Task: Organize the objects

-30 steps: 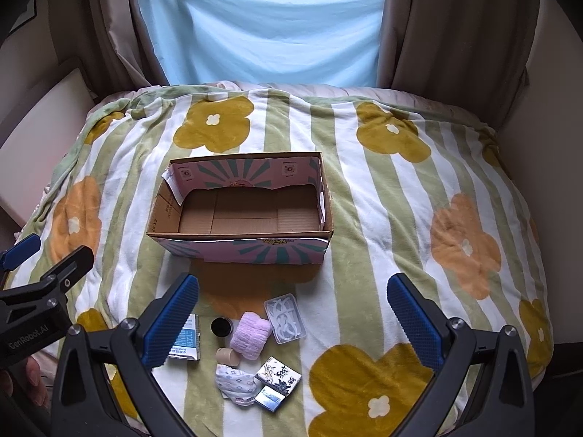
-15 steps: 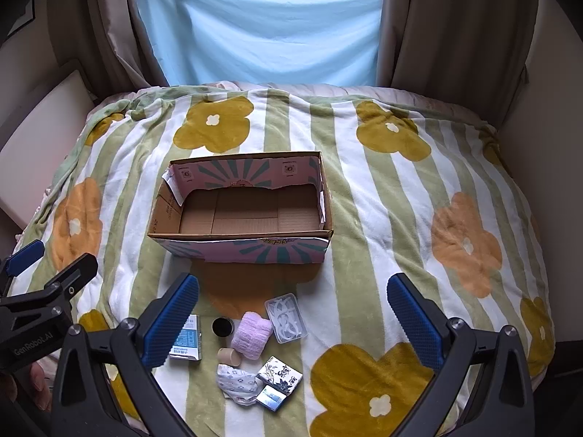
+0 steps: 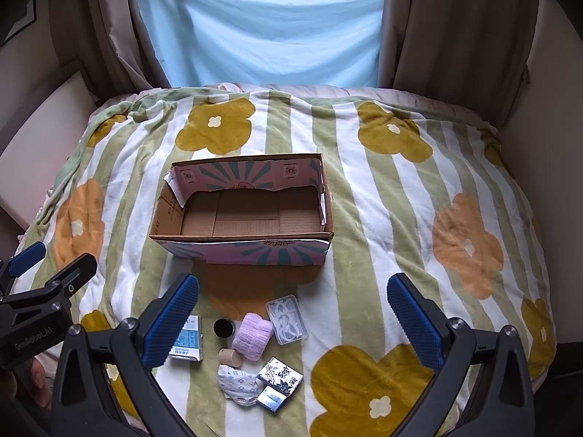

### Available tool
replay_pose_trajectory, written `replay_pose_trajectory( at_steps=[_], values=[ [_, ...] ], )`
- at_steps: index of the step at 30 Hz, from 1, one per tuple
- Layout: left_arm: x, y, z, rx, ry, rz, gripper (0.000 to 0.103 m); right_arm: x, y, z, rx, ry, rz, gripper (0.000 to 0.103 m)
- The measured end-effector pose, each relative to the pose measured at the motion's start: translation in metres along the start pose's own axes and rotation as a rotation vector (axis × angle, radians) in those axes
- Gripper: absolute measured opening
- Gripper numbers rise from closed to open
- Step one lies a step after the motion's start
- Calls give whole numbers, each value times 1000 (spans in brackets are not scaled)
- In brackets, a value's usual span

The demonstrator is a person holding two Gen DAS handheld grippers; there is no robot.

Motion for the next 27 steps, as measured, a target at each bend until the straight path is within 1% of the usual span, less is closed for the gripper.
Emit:
replay_pose_trajectory(
  at_steps=[6, 12, 15, 18, 22, 25, 27],
  values=[
    [7, 8, -5, 35, -10, -2, 103, -2, 11, -9, 27, -23, -8, 102],
    [9, 33, -23, 104, -6, -3, 103, 1, 30, -28, 83, -56, -10, 102],
    [10, 46, -35, 141, -7, -4, 103, 3, 38, -39, 105, -50, 9, 102],
    [11, 59, -51, 175, -6, 3, 103, 4, 50, -55, 143, -57, 14, 102],
    [12, 81, -77, 223, -7, 3, 103, 5, 70, -82, 200, -77, -13, 102],
    [11, 103, -101, 268, -26, -16, 103, 5, 87, -105, 237, -81, -31, 102],
    [13, 118, -118, 292, -29, -10, 103, 4, 99, -121, 259, -73, -32, 99]
  ],
)
Point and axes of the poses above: each gripper's, at about its wrist camera, not at the fingertips, and z roughly against the way its jaws point, x to its left, y to its underside, the point moved 7 cm from there along -z, roughly the way its jaws point, and after that the axes turned 5 degrees about z, right-handed, at the moved point
